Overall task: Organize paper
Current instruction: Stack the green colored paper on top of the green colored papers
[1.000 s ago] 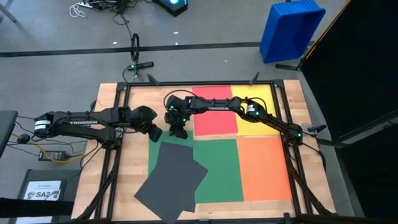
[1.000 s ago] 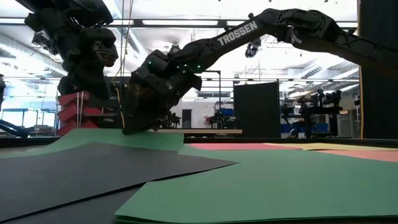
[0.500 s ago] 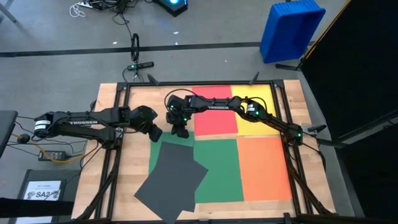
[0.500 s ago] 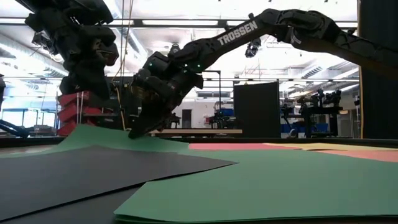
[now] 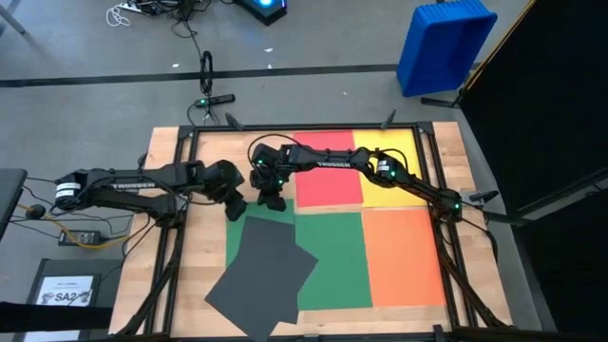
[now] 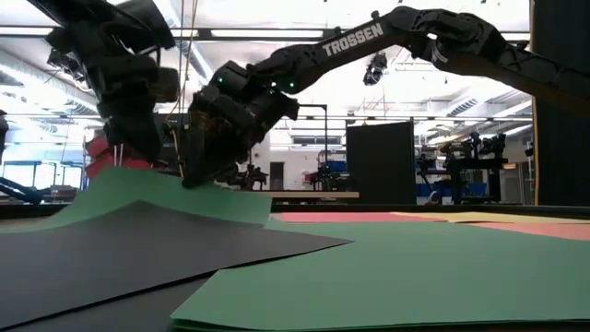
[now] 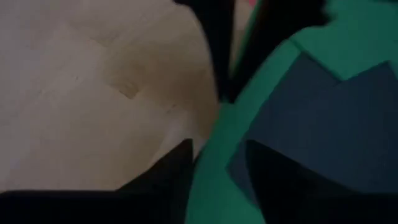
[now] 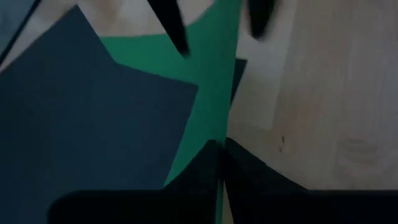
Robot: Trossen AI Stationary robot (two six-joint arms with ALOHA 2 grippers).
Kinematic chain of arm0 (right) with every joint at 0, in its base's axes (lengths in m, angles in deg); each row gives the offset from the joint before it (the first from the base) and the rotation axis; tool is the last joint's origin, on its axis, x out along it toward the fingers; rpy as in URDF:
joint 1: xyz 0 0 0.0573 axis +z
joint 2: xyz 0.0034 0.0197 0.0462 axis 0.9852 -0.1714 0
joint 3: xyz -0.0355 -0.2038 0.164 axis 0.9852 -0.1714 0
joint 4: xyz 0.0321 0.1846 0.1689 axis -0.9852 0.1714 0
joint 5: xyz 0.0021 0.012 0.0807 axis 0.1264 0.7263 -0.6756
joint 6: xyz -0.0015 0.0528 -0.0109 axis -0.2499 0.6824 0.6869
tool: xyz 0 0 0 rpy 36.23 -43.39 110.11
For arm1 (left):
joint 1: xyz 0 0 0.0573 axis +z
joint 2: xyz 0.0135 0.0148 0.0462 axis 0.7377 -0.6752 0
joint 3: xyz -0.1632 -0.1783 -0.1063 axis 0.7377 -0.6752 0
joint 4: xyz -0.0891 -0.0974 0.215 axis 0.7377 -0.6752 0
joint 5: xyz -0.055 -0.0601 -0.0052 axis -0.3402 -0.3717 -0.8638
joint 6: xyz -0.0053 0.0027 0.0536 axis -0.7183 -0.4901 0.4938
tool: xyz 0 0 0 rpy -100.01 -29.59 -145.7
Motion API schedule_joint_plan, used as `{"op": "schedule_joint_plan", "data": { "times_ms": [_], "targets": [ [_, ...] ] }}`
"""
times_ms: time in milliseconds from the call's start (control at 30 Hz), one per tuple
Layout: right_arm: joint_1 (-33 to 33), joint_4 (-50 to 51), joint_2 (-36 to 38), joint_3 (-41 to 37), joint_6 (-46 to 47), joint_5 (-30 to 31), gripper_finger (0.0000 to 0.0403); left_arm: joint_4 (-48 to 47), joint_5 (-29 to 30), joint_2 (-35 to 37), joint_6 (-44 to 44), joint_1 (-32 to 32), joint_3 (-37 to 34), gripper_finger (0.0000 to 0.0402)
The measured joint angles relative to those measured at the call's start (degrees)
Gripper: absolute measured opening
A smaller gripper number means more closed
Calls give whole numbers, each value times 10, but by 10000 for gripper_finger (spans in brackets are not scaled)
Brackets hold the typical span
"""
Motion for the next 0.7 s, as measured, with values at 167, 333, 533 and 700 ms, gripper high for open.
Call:
{"op": "schedule_joint_plan", "data": {
  "times_ms": [167, 333, 533, 700],
  "targets": [
    [1, 14, 0, 18, 0, 0, 0, 19, -11, -44, 59, 14, 0, 189],
    [-1, 26, 0, 18, -2, 4, 0, 31, -55, -90, 102, 25, 0, 193],
    [-1, 30, 1, 18, -1, 8, 0, 31, -89, -132, 122, 45, 0, 160],
    [-1, 33, 1, 18, -2, 6, 0, 31, -103, -141, 147, 61, 0, 100]
  ]
}}
